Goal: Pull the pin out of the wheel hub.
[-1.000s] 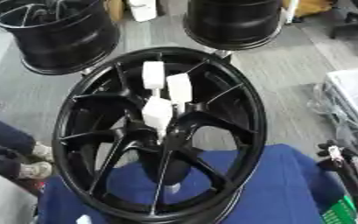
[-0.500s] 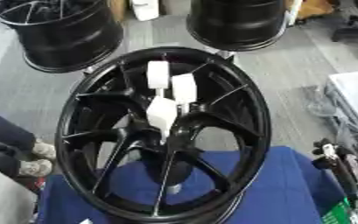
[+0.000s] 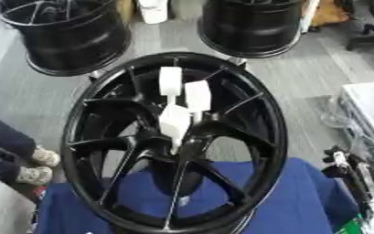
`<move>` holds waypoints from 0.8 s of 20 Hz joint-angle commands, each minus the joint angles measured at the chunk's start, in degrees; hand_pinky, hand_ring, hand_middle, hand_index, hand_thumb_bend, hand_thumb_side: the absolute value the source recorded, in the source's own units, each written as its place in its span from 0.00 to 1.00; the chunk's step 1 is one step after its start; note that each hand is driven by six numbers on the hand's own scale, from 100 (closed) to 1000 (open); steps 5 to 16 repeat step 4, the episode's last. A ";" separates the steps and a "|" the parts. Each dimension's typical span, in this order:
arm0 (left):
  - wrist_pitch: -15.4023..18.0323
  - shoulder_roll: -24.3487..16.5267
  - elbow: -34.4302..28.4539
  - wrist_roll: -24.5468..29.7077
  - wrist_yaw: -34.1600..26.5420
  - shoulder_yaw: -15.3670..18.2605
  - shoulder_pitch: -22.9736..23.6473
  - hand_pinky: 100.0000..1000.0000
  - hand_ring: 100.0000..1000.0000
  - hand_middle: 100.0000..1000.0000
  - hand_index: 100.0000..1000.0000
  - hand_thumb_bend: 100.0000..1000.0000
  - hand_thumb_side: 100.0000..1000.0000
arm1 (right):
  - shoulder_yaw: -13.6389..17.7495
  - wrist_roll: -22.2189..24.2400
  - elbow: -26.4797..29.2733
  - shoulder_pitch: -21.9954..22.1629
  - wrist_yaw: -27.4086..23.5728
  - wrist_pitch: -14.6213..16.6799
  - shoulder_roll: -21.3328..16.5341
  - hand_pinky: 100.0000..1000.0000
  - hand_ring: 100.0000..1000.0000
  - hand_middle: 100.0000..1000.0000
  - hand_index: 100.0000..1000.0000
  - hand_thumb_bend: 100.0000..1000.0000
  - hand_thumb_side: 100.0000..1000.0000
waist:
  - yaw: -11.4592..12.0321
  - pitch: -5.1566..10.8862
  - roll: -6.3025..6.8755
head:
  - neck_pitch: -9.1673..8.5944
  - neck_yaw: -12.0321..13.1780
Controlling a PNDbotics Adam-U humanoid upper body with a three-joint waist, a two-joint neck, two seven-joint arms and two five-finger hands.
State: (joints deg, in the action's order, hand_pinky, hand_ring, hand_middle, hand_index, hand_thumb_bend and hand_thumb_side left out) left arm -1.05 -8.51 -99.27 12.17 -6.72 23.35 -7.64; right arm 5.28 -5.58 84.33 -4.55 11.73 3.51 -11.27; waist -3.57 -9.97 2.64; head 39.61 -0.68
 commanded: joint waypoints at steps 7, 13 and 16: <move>-1.58 0.21 -1.78 0.10 0.42 -0.03 -0.50 0.70 0.49 0.53 0.72 0.41 0.69 | 0.17 -0.05 1.43 -0.58 -0.48 -0.11 -0.38 0.54 0.50 0.54 0.68 0.00 0.89 | -0.09 0.56 -0.25 | -0.79 0.14; -1.58 0.21 -1.78 0.10 0.42 -0.03 -0.50 0.70 0.49 0.53 0.72 0.41 0.69 | 0.17 -0.05 1.43 -0.58 -0.48 -0.11 -0.38 0.54 0.50 0.54 0.68 0.00 0.89 | -0.09 0.56 -0.25 | -0.79 0.14; -1.58 0.21 -1.78 0.10 0.42 -0.03 -0.50 0.70 0.49 0.53 0.72 0.41 0.69 | 0.17 -0.05 1.43 -0.58 -0.48 -0.11 -0.38 0.54 0.50 0.54 0.68 0.00 0.89 | -0.09 0.56 -0.25 | -0.79 0.14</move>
